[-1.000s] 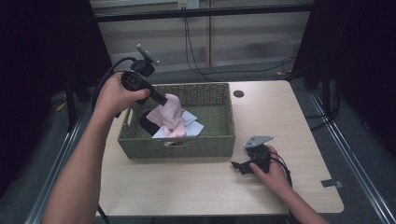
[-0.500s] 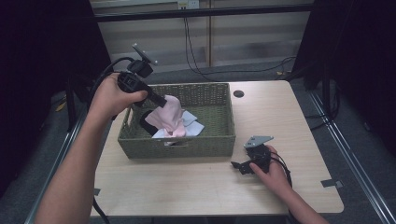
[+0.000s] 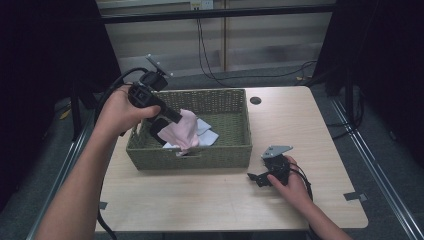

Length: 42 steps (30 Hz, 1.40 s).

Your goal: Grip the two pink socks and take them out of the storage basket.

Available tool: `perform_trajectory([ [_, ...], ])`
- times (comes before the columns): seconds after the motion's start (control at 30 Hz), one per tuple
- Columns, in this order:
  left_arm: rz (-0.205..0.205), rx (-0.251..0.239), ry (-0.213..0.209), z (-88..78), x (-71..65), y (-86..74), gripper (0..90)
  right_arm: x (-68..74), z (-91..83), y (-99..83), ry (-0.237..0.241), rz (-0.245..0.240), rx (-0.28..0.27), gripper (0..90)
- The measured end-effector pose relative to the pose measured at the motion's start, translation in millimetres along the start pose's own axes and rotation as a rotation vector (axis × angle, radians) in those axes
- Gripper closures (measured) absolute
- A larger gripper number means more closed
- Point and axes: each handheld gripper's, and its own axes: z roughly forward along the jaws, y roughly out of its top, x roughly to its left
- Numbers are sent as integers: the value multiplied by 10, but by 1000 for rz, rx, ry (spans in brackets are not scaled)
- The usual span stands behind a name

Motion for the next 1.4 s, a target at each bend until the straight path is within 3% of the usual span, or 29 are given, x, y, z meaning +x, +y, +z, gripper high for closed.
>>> perform_trajectory([
  [0.23,50,10,-18,59,-137,-27,890,-1,1,0,0,-2,-1,102],
  [0.93,118,37,-82,235,-343,-103,877,-1,1,0,-1,-1,-1,102],
  [1.13,112,-3,-101,293,-319,-120,707,-1,1,0,0,-2,-1,102],
  [1.17,133,-20,-78,304,-305,-118,680,-1,1,0,0,-1,-1,102],
  [1.23,120,-42,-58,315,-281,-113,619,0,0,0,0,0,0,102],
  [1.4,134,-64,-7,379,-155,-95,522,-1,1,0,-1,-2,-1,102],
])
